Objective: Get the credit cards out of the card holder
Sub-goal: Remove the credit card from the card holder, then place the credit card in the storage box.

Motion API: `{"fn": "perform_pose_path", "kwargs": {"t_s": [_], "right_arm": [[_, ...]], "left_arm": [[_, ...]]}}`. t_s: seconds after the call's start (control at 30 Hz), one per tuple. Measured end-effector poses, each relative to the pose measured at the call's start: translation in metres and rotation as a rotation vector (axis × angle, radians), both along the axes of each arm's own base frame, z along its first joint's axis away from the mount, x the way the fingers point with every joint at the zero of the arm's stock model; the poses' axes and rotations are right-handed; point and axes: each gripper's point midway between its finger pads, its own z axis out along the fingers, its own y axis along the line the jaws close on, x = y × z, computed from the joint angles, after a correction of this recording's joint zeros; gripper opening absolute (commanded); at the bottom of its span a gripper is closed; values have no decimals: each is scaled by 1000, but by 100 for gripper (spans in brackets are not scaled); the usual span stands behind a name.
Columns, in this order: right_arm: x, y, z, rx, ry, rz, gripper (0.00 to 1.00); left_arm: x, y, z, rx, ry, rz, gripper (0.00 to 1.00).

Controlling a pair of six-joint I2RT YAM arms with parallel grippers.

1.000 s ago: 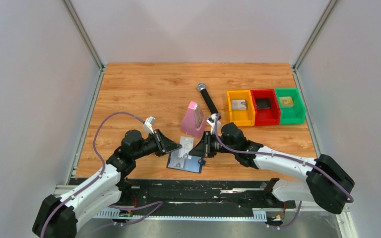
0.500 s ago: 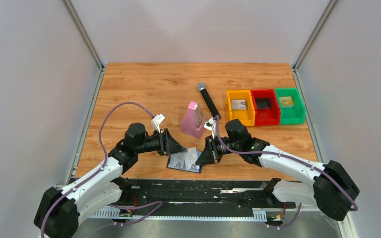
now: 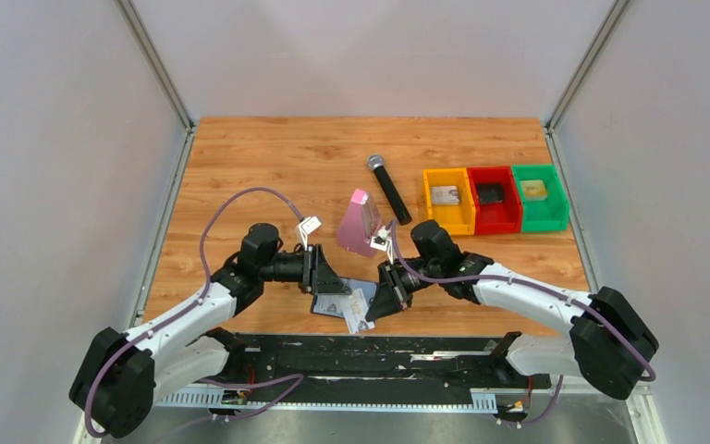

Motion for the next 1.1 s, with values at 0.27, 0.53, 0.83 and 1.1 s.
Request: {"fn": "perform_pose_path", "kwargs": {"t_s": [0.27, 0.53, 0.83, 1.1], "right_arm": [[1, 2, -1, -15, 20, 6, 13], [20, 3, -6, -74, -12, -136, 50], [47, -8, 18, -18, -48, -444, 62], [59, -20, 21, 72, 26, -647, 61]], "left_arm": [[-5, -4, 5, -28, 8, -68, 0], [-3, -5, 7, -27, 8, -51, 0], [18, -5, 26, -99, 11, 130, 0], [41, 5, 24, -183, 93, 367, 0]]}}
